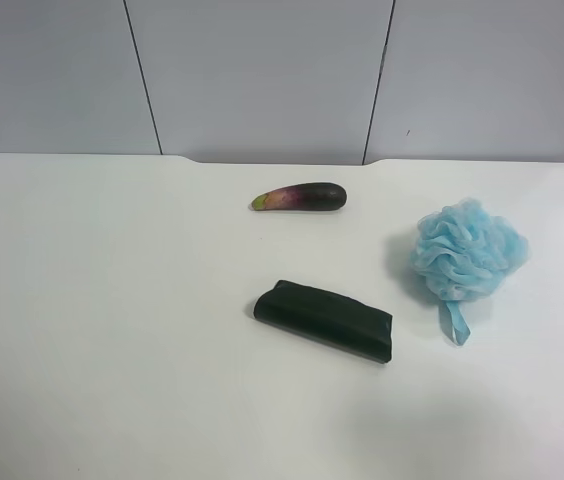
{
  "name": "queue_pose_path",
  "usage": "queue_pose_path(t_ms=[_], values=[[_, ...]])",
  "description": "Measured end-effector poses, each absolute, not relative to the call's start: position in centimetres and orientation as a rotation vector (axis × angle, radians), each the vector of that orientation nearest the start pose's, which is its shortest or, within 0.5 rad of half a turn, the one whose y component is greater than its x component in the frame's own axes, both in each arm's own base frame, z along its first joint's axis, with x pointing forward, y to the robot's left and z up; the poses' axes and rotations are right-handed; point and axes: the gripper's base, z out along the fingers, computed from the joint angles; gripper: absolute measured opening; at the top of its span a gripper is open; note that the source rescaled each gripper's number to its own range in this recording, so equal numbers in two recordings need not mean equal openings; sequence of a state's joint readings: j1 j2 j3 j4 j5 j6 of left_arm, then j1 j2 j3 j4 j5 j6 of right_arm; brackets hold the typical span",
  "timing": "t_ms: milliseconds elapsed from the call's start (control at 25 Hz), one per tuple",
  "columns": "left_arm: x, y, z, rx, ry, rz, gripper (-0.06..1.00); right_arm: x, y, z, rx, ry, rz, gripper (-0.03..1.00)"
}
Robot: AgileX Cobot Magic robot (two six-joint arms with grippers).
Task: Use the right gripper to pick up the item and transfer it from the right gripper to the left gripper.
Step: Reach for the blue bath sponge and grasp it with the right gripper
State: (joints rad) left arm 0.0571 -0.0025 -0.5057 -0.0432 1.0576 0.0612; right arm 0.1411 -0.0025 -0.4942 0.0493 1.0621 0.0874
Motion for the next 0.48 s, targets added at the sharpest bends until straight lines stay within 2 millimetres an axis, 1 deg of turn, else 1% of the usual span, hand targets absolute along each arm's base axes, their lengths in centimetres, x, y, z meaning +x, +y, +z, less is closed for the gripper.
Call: queue_pose_path(t_ms=[240, 360, 480], values=[[-0.6, -0.4, 27.9, 0.006, 2.032, 0.023, 1.0, -0.6, 0.2, 27.7, -0.051, 2.05, 0.194, 1.0], [-0.6, -0.4, 27.9, 0.006, 2.032, 0.023, 1.0, -0.1, 0.3, 29.0, -0.017, 2.07, 0.204, 1.0], [-0.6, -0.4, 27.9, 0.006, 2.032, 0.023, 1.0, 1.8, 0.3, 30.7, -0.006, 2.145, 0.162, 1.0]])
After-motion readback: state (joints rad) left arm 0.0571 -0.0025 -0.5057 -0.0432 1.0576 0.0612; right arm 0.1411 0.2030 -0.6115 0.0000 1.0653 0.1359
